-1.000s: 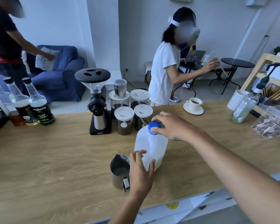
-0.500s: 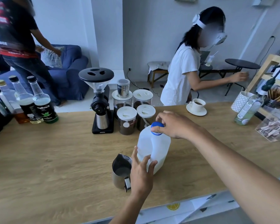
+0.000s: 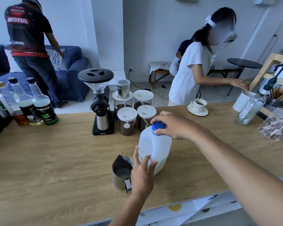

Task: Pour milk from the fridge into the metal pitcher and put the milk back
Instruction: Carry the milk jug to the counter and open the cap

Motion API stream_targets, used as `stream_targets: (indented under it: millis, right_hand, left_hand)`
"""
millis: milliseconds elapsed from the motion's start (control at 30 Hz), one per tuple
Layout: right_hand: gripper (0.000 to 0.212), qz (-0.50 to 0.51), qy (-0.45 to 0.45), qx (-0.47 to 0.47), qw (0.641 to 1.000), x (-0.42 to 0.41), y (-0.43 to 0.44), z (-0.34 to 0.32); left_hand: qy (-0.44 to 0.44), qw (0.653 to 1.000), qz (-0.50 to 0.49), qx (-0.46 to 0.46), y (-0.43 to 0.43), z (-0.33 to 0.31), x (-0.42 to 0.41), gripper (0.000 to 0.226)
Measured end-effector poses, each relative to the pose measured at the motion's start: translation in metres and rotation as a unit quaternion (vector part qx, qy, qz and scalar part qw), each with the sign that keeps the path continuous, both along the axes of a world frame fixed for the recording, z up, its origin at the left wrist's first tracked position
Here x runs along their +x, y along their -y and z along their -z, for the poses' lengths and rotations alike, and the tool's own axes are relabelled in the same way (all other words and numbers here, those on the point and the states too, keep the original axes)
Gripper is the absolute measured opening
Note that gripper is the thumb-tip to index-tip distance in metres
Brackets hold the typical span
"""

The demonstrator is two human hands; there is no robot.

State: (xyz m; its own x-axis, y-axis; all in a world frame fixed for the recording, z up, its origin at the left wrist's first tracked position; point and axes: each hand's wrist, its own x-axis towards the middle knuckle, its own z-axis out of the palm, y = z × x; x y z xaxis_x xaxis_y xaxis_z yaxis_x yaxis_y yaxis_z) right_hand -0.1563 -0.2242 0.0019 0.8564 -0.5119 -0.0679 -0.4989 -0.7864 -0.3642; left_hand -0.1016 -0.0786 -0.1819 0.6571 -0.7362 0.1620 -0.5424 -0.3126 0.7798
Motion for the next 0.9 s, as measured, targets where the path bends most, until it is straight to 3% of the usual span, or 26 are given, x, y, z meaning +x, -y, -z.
stream_targets:
  millis: [133,233,333,467,600,667,767,900]
  right_hand:
    - [0.027,0.009,0.052,0.0,0.999,-0.006,0.003,0.003]
    - [0.041,0.027,0.12,0.021,0.992,-0.014,0.008,0.005]
    - [0.047,0.093,0.192,0.051,0.976,-0.028,0.021,0.014]
    - [0.038,0.229,0.277,0.107,0.927,-0.059,0.023,0.06]
    - [0.053,0.37,0.183,0.168,0.895,-0.097,0.0,0.153]
    - [0.064,0.373,0.151,0.219,0.889,-0.109,-0.018,0.192]
    - [0.073,0.367,0.182,0.292,0.864,-0.117,-0.039,0.224]
    - [0.073,0.361,0.183,0.245,0.881,-0.117,-0.05,0.244]
  left_hand:
    - [0.013,1.0,-0.001,0.006,0.001,0.002,0.001,0.03]
    - [0.018,1.0,-0.001,0.006,0.001,0.002,0.0,0.03]
    - [0.023,1.0,-0.003,0.002,0.001,0.004,-0.001,0.028]
    - [0.037,0.999,-0.004,0.003,0.002,0.005,-0.001,0.029]
    - [0.057,0.998,-0.005,0.012,0.005,0.009,-0.004,0.03]
    - [0.064,0.998,-0.008,0.014,0.005,0.009,-0.005,0.03]
    - [0.072,0.997,-0.006,0.012,0.007,0.011,-0.005,0.029]
    - [0.076,0.997,-0.007,0.007,0.009,0.012,-0.007,0.029]
